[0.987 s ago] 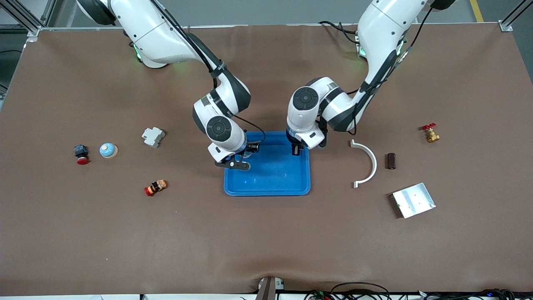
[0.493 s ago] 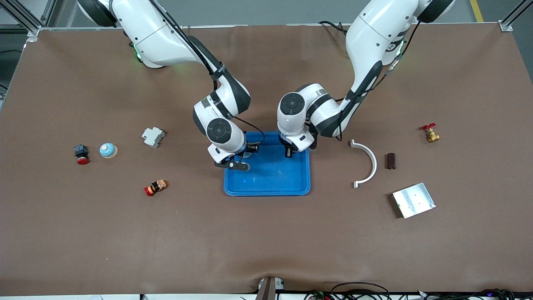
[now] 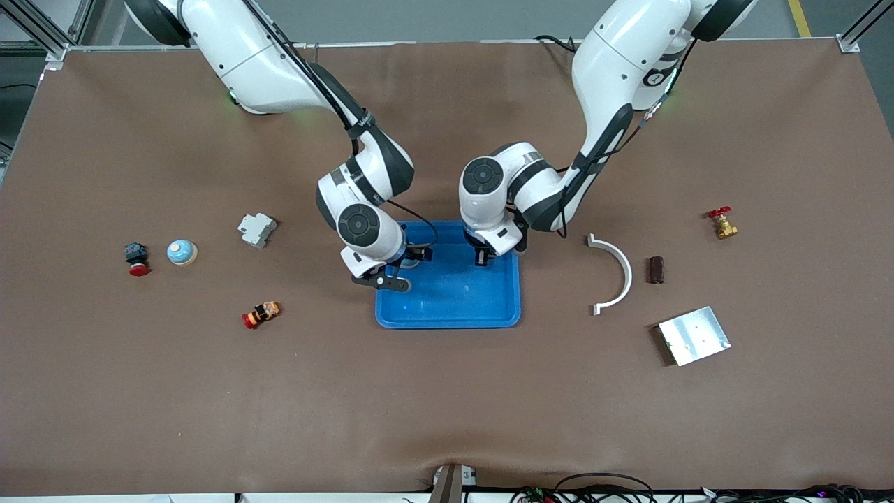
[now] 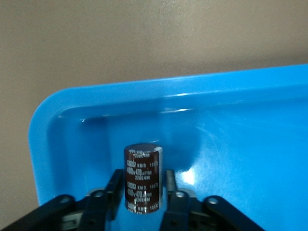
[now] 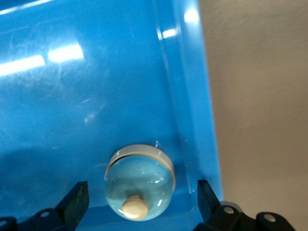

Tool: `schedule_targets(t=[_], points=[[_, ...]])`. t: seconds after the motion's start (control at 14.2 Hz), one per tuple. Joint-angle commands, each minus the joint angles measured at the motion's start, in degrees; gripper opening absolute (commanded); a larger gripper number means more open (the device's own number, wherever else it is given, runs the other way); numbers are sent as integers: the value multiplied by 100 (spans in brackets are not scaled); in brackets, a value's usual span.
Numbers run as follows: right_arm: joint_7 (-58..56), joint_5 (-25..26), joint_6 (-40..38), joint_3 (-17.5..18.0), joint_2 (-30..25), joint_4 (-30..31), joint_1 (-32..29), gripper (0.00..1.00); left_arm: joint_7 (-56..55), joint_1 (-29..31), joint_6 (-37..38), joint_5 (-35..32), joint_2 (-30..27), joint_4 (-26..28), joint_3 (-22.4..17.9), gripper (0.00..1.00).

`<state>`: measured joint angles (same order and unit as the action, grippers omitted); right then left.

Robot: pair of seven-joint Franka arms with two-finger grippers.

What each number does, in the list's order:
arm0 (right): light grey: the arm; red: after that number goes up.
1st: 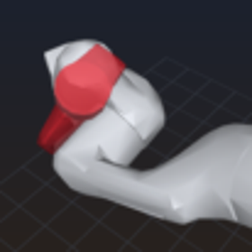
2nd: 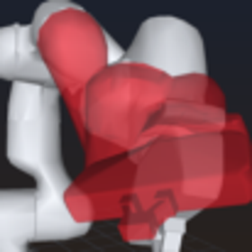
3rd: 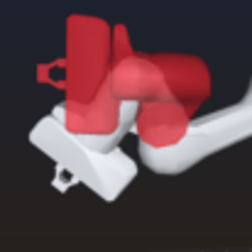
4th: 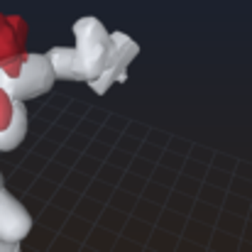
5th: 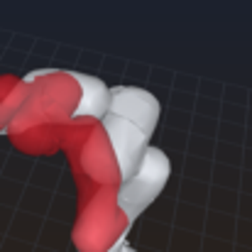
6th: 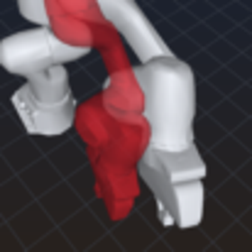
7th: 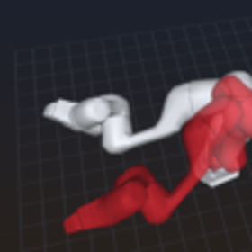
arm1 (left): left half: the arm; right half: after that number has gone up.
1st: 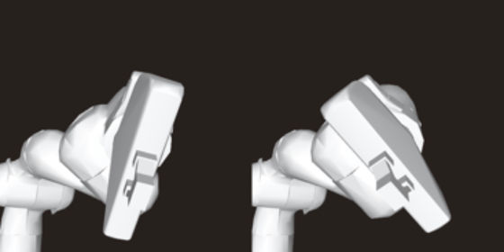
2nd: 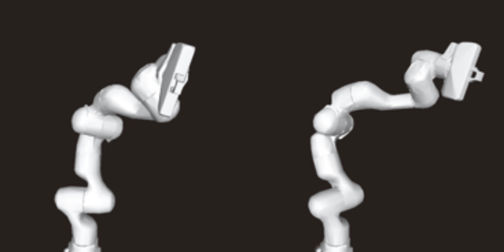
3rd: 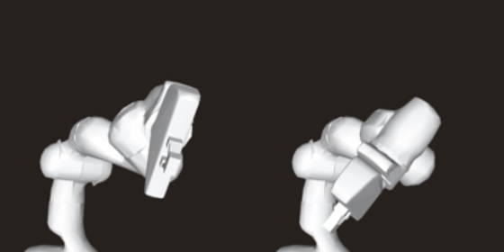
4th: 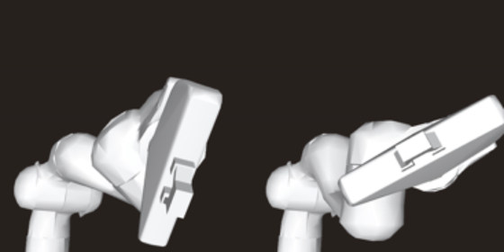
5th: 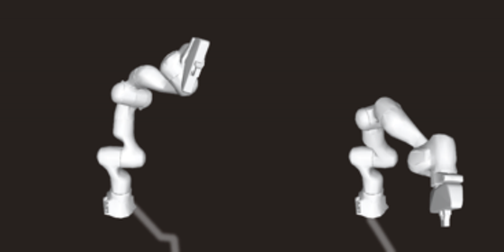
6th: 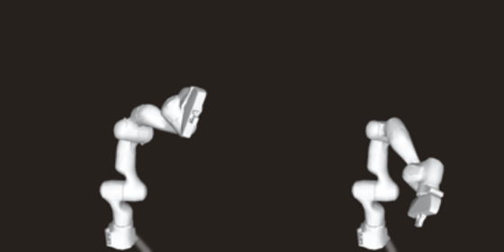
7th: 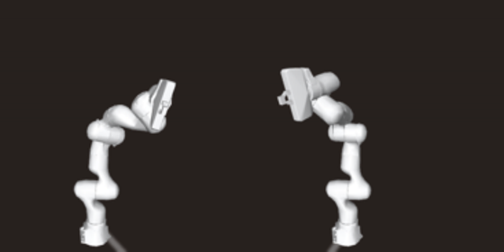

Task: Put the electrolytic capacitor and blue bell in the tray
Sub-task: 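Carry the bell and capacitor into the tray with both grippers and release, then reach the right gripper to the second blue bell while the left gripper withdraws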

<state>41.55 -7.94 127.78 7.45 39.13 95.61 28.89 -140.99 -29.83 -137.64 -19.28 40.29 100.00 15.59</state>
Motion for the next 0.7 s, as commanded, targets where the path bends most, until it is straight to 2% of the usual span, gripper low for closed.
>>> schedule_targets(t=[0.0,0.21,0.42,0.49,0.63], points=[[37,-15,-437,54,-352,37,-313,100,-193,-40,62,-199,58,-191,-39,100],[-76,11,-1017,28,-695,54,-760,100,26,13,491,-252,14,-453,-39,100],[-901,257,-1151,11,-1318,667,-1401,100,737,39,826,-208,-144,-551,-21,100],[-1112,266,-1142,-50,-1494,826,-1603,100,1009,48,870,-156,-197,-551,-12,100],[-1796,415,-1247,-444,-1759,968,-1789,100,1693,153,1045,-155,-328,-525,49,100]])
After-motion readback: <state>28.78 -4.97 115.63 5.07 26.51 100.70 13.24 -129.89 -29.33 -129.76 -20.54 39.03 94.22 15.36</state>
